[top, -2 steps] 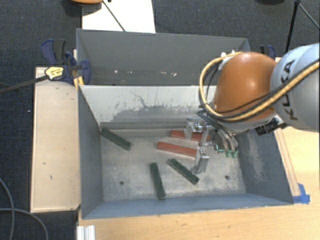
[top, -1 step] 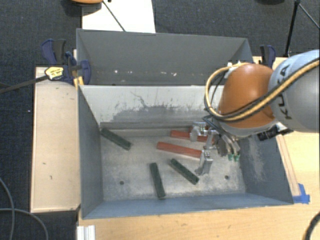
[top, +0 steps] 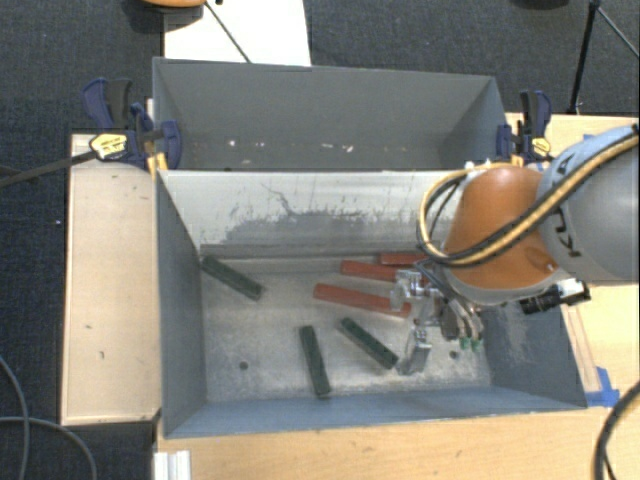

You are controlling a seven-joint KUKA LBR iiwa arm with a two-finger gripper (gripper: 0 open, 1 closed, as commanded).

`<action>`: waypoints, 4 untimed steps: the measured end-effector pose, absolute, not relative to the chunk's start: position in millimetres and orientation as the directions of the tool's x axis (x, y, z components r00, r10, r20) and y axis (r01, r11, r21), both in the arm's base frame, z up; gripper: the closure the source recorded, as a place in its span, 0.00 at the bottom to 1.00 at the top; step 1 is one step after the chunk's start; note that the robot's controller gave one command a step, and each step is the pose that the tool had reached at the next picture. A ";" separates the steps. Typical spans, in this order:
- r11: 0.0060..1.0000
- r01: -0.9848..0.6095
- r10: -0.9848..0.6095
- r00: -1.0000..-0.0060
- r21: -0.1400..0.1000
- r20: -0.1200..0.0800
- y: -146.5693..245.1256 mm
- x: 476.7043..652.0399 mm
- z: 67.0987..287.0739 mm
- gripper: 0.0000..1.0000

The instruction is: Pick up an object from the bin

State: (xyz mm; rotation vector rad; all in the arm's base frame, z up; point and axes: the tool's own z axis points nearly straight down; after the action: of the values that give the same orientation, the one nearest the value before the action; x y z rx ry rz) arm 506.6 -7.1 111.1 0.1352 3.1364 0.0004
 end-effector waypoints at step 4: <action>0.953 0.302 0.302 -0.953 0.002 -0.003 72.0 569.6 72.5 1.00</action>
Offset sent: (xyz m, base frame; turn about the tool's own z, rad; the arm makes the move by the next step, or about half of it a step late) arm 0.0000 0.0000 0.0000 0.0000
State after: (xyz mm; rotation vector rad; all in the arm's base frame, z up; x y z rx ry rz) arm 569.6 72.0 72.5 0.4792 3.1011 0.0029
